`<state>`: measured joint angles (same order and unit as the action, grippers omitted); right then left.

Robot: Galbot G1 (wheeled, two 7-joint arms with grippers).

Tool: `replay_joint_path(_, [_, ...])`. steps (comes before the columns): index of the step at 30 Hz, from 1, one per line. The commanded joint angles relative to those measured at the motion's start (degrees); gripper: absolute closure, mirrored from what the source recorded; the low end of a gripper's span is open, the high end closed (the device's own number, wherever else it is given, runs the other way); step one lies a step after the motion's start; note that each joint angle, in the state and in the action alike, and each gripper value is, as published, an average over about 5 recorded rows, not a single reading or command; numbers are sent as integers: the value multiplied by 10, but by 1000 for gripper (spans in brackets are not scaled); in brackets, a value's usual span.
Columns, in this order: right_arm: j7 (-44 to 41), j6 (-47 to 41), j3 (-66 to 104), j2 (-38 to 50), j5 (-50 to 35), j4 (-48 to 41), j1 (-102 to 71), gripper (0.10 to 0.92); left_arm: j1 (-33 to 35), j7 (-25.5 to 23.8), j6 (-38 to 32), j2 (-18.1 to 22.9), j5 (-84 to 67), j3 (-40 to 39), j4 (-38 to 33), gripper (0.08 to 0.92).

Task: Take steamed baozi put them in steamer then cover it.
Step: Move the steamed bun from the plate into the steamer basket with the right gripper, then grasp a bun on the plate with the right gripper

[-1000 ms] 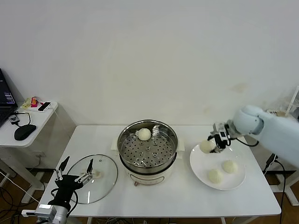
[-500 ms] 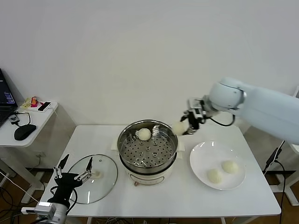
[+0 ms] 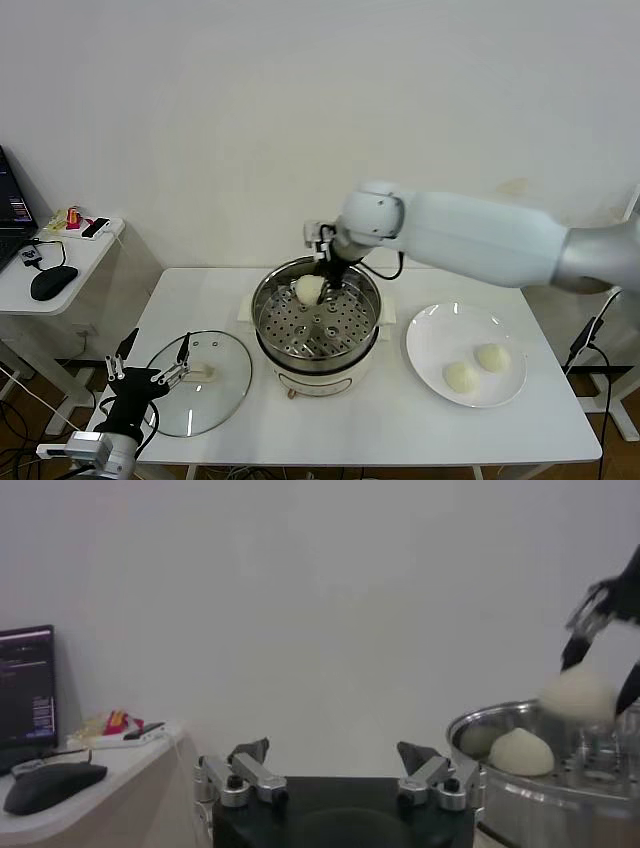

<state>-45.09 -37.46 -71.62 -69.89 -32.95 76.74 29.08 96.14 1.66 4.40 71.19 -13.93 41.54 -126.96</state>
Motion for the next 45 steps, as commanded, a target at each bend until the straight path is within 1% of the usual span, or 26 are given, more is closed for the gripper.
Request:
replay_joint_path(1, [17,-25,-5,-74,-20,-60,-47,431,-2,0,0,1,0,-1,1,177])
replay_joint_path(17, [31,-26,0,-94,-9,-88,-60,423,-6,0,0,-2,-2,0,0,177])
replay_joint_path(22, [30,-28,2,-90,-8,-85,-55,423,-5,0,0,0,-2,1,-3,177])
replay_joint_path(24, [25,-28,3,-85,-8,-78,-48,407,-4,0,0,0,-2,1,-4,177])
replay_joint_path(27, [1,-23,4,-70,-5,-60,-29,341,-3,0,0,0,-2,1,-5,177])
replay_joint_path(30, [-38,-6,0,-44,10,-34,4,259,-2,0,0,0,-2,1,-7,177])
replay_joint_path(33, [-80,24,-9,-8,35,-2,39,212,-2,0,1,-1,-2,1,-10,177])
replay_joint_path(39, [-142,86,-38,106,87,82,111,203,-4,-1,3,-1,-4,-3,-15,177])
replay_joint_path(45, [-156,111,-67,241,127,184,159,203,-3,-1,4,-3,-4,-7,-14,177])
